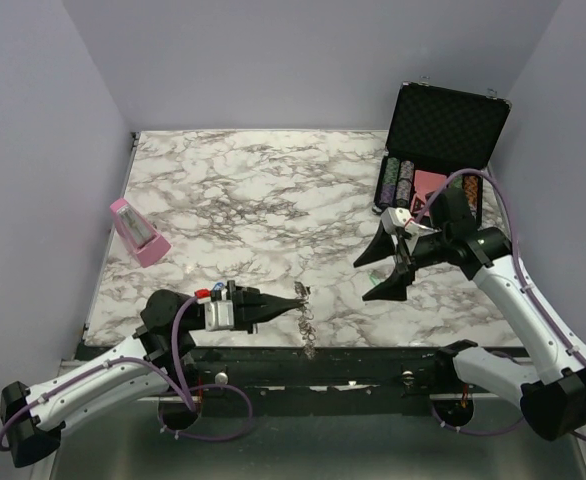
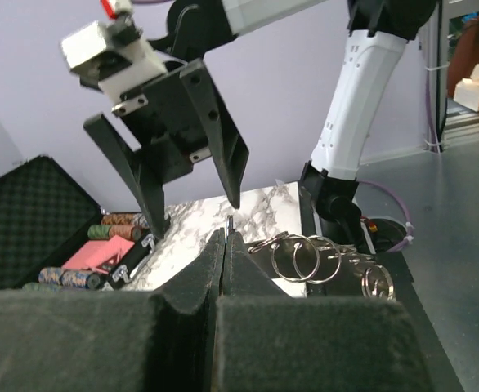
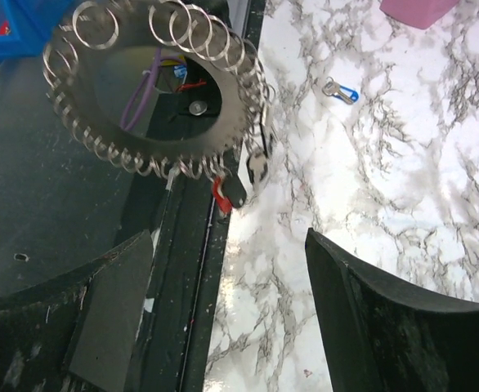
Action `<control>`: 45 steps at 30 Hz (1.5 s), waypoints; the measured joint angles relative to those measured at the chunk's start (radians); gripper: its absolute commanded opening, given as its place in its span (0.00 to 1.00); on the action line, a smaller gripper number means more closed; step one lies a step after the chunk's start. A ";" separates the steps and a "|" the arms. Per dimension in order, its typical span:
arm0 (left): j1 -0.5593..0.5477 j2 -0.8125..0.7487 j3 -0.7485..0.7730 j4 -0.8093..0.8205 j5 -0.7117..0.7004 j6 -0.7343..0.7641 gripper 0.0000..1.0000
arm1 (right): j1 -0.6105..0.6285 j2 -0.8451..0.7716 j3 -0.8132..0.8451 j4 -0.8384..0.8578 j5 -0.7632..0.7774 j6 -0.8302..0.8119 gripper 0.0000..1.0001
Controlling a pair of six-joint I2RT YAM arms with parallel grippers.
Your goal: Put the keys on the keyring
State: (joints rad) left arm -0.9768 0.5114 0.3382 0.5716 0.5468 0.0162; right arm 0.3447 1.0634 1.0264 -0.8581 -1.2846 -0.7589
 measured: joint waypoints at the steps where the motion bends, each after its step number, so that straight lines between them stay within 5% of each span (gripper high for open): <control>1: 0.000 -0.011 0.003 -0.009 0.013 0.005 0.00 | 0.000 -0.005 -0.011 0.005 0.000 0.000 0.84; 26: 0.041 -0.056 0.045 -0.155 0.161 0.111 0.00 | -0.148 0.132 -0.114 -0.008 0.066 -0.158 0.87; 36: 0.424 0.166 0.100 -0.142 0.228 -0.173 0.00 | -0.237 0.154 -0.142 0.161 0.336 0.106 0.86; 45: 0.478 0.222 0.253 -0.298 0.285 -0.208 0.00 | -0.307 0.333 -0.175 0.245 0.438 0.243 0.69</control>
State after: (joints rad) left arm -0.4984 0.7330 0.5911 0.2737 0.8322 -0.1913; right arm 0.0372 1.3968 0.8516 -0.6132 -0.8463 -0.5163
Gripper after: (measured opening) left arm 0.009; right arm 0.741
